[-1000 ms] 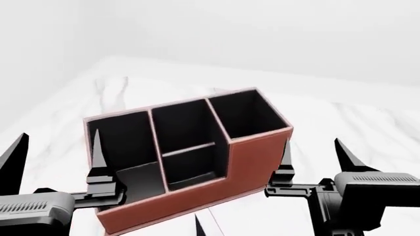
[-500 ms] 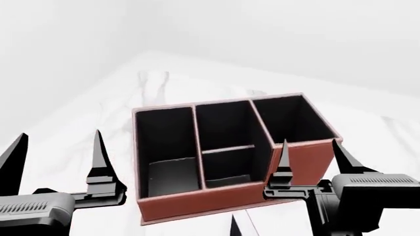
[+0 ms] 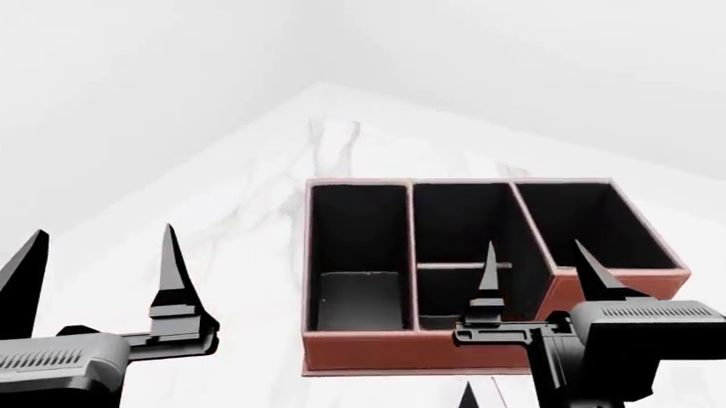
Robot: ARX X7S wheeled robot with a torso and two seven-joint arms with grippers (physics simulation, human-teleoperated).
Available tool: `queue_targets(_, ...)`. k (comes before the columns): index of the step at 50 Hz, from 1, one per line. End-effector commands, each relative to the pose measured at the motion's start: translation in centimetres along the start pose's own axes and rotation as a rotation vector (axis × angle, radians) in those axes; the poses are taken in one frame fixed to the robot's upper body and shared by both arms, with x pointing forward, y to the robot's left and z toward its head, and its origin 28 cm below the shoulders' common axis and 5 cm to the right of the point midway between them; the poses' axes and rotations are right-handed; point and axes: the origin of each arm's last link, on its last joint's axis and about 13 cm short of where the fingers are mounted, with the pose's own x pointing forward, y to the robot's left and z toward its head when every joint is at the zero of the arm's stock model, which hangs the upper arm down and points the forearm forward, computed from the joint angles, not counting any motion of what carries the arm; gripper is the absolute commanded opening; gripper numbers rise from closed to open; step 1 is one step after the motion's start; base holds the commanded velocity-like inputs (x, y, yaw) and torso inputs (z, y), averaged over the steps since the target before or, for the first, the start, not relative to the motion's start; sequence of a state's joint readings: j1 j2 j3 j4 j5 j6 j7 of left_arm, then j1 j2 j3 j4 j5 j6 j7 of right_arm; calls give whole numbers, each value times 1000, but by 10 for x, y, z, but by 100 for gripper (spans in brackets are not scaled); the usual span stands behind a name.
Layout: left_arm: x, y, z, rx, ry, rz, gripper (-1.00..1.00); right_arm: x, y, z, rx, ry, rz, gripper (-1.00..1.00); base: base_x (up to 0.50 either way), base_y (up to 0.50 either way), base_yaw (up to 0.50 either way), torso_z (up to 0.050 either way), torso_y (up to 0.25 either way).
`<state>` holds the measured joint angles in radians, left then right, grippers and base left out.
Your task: Pick up the book and place it in the right compartment of the caddy.
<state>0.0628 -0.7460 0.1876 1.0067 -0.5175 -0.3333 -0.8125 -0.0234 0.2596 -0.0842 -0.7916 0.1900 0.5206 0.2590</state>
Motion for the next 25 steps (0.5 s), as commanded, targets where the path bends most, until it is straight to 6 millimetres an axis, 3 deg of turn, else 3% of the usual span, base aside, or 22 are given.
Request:
queue_targets(1,0,0,0,0,0,0,100,0,0,0,5,0,3,100,-257,429,0,0,0)
queue_targets(15,0,0,0,1,-1,-1,100,-2,1,-1,29,-7,27,100,7,-12,0,0,0)
queue_targets(25,0,-1,0,1,-1,-2,100,-2,1,0,32,-9,33,100,124,-481,0,0,0)
